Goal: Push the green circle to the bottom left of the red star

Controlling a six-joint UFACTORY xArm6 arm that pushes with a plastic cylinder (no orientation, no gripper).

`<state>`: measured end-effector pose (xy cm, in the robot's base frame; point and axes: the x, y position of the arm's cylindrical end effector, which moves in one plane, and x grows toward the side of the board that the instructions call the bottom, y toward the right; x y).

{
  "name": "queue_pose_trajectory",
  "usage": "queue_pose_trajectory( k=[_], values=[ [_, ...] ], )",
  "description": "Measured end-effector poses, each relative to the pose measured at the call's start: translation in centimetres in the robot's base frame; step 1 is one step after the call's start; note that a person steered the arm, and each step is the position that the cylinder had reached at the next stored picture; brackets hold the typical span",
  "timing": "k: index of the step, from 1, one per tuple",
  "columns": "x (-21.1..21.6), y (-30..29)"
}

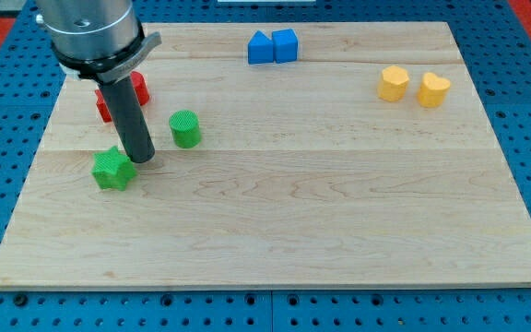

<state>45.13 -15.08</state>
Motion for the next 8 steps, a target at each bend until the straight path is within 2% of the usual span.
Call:
queue_pose_trajectory(
  k=[2, 4, 8],
  values=[
    [0.4, 14.6],
    [-4.0, 14.9],
    [-4.1, 15.1]
  ],
)
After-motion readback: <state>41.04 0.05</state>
